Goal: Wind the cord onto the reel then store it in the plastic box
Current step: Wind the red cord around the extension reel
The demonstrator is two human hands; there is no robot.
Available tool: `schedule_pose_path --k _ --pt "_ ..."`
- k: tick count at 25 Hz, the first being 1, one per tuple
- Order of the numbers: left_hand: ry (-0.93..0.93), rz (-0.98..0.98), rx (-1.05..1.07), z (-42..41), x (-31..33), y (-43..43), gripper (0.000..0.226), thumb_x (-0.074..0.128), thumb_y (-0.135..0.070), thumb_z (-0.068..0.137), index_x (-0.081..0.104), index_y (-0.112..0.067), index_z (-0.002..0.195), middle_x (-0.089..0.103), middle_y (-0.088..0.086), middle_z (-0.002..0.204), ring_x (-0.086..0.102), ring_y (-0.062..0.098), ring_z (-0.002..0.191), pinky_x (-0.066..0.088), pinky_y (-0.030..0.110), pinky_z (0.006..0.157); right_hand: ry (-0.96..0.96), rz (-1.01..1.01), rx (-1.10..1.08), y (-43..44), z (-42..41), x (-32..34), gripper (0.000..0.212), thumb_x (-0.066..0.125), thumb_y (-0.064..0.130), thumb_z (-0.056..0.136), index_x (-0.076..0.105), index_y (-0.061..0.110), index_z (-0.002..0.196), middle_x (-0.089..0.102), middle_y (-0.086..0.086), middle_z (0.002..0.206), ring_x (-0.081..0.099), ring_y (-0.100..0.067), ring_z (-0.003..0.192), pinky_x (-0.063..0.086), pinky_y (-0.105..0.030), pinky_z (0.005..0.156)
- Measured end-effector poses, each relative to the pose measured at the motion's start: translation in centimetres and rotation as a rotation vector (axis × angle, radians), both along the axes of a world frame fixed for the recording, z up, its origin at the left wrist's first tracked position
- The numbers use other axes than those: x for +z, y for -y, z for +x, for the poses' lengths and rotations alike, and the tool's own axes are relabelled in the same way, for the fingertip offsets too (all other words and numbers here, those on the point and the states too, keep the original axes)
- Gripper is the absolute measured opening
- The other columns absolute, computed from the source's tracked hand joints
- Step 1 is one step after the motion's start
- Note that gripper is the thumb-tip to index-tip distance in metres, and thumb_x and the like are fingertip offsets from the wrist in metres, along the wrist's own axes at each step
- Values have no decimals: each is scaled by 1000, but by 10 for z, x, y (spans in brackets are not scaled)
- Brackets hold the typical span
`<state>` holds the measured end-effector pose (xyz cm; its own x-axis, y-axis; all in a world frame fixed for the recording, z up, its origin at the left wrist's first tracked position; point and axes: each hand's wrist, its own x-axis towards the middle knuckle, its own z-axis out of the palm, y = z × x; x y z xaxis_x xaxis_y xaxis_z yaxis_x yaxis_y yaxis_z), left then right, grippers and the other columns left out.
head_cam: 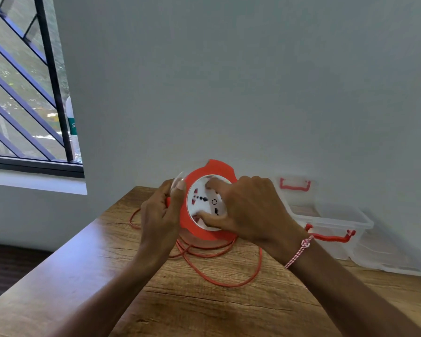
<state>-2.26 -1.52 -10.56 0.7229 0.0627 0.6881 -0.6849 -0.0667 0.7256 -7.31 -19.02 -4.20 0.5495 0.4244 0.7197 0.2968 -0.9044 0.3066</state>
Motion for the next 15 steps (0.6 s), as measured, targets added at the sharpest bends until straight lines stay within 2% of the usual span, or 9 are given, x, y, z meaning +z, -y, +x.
schedule_pose_path --k 2,3,5,7,9,11,13,15 --pt "23 15 12 -2 0 2 28 47 -64 101 67 -51 116 77 0 86 77 28 71 64 53 54 -126 345 8 -8 0 -6 61 65 78 76 61 24 105 72 4 80 65 -13 59 43 -18 46" --pt "23 21 12 -3 2 1 30 48 -68 100 65 -52 118 79 -9 90 79 19 72 65 41 53 -208 493 10 -10 1 -8 59 66 79 75 55 27 102 70 7 83 66 -10 63 42 -13 46" --pt "7 32 -3 -4 6 -1 35 50 -77 93 64 -54 116 78 -25 92 80 6 75 62 22 54 -300 638 6 -10 5 -14 57 66 80 74 51 30 98 66 12 81 66 -4 64 39 -8 45" --pt "-10 49 -19 -2 6 -4 34 53 -76 92 66 -54 114 77 -29 91 80 4 76 61 19 56 -311 639 11 -4 9 -15 53 67 80 75 55 30 91 62 16 72 64 1 60 41 -9 47" --pt "-19 69 -20 2 6 -6 34 55 -69 95 71 -46 114 79 -22 88 80 7 75 63 23 56 -173 569 48 7 12 -7 48 68 77 77 56 31 86 56 19 66 57 4 55 39 -11 51" --pt "-34 60 -51 6 5 -7 38 55 -65 96 77 -37 109 81 -9 83 80 14 72 62 26 54 -113 527 71 23 16 6 57 65 81 75 55 32 102 56 20 83 55 4 64 39 -13 57" --pt "-67 25 -114 5 7 -8 37 55 -63 96 80 -37 103 81 -1 79 79 18 68 56 20 49 -370 607 73 36 17 15 73 62 84 73 51 36 126 59 17 106 62 1 81 45 -16 63" --pt "-113 -12 -173 4 9 -10 31 56 -63 95 80 -45 102 81 2 81 80 19 68 54 18 48 -718 767 178 44 17 13 65 70 73 78 55 37 131 69 15 110 72 -7 87 53 -17 64"
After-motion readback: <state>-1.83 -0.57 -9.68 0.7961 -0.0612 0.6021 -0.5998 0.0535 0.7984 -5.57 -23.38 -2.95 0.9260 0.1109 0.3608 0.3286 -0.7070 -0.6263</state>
